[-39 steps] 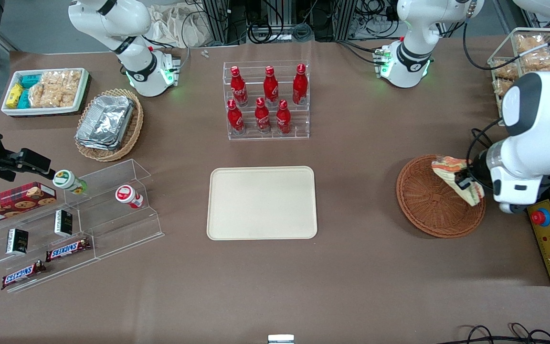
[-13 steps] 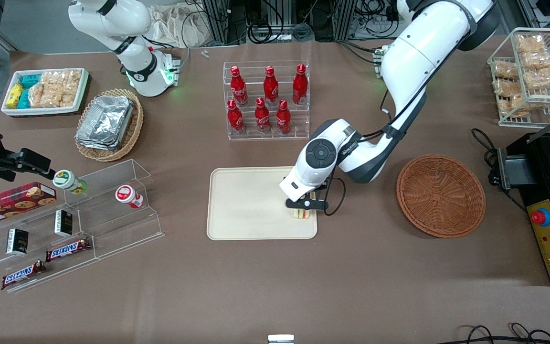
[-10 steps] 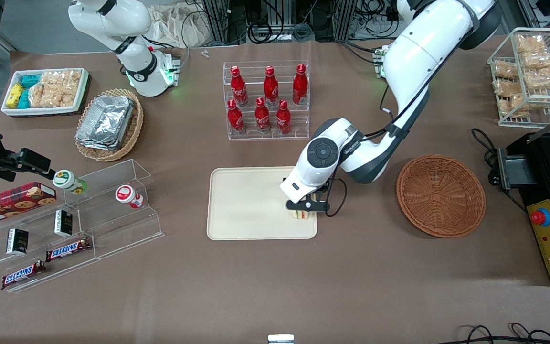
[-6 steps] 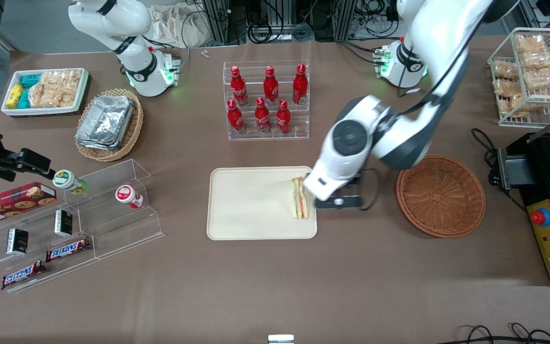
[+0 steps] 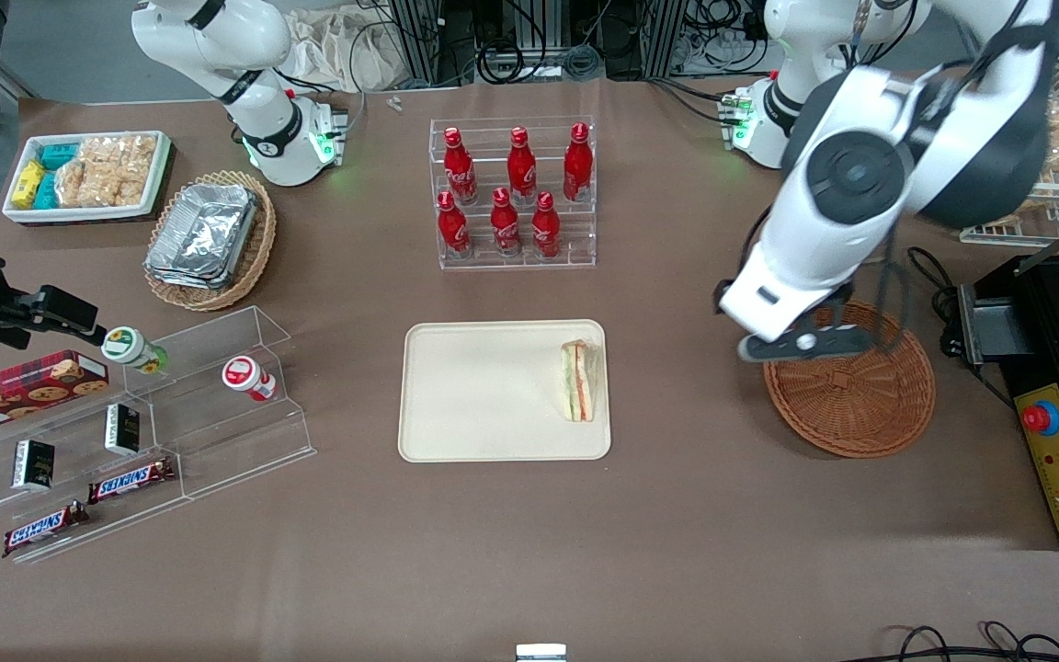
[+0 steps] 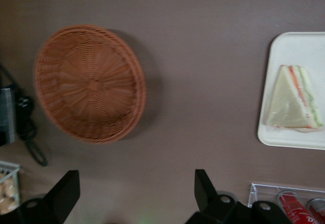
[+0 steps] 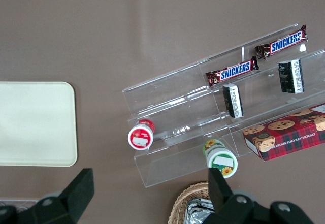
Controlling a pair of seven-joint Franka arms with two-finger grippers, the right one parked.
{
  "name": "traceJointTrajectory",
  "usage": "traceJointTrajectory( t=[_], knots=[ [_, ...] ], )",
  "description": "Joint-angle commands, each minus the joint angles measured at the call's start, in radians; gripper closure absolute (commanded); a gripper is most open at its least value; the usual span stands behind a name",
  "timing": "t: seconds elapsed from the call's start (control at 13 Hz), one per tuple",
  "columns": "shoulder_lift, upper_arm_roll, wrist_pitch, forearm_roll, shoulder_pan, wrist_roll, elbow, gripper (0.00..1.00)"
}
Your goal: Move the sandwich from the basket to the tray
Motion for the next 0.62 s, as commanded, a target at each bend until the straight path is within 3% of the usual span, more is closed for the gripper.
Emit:
traceJointTrajectory(
  t=[0.0, 0.54],
  knots=[
    [-0.039, -0.004, -0.054, -0.010, 0.070, 0.041, 0.001, 0.00],
    [-0.040, -0.001, -0.075, 0.000, 0.150, 0.070, 0.038, 0.00]
  ],
)
